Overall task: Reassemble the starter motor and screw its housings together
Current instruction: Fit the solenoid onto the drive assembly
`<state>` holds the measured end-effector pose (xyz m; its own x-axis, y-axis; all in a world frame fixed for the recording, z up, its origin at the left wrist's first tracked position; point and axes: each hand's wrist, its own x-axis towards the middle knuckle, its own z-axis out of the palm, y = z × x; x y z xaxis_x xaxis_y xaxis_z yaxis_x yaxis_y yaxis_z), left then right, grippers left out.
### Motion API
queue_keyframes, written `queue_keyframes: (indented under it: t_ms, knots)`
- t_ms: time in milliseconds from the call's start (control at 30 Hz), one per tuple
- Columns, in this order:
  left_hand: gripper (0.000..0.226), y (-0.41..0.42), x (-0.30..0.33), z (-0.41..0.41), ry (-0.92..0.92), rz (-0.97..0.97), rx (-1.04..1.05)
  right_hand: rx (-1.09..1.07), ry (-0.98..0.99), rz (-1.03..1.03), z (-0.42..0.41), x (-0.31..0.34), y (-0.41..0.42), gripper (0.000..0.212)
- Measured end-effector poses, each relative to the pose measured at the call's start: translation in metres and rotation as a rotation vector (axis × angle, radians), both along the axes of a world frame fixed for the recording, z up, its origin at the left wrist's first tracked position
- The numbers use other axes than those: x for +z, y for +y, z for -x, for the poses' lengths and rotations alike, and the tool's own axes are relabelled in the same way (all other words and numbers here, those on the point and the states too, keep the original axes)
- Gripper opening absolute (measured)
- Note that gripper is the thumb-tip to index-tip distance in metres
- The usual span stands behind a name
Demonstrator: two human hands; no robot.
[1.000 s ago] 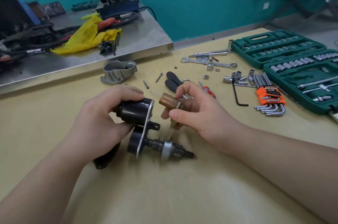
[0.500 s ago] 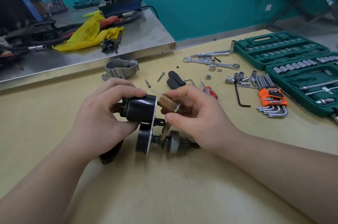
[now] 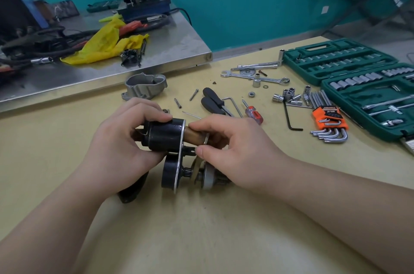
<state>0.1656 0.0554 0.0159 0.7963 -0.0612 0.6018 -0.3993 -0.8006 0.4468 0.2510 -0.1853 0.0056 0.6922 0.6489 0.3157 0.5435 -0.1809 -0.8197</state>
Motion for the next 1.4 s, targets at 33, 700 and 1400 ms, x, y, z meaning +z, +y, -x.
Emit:
queue_keyframes:
  t_ms: [33,700,1400]
  knots:
    - [0.075,0.001,0.000,0.000,0.003,0.001,-0.003,-0.007,-0.019,0.021,0.001,0.002,0.000,0.039]
    - [0.068,-0.004,0.002,-0.002,0.041,-0.048,-0.026,0.005,-0.152,0.316,0.000,0.024,-0.001,0.024]
    - [0.074,-0.004,0.006,-0.003,0.081,0.040,-0.060,0.059,-0.051,0.186,0.019,-0.003,0.005,0.009]
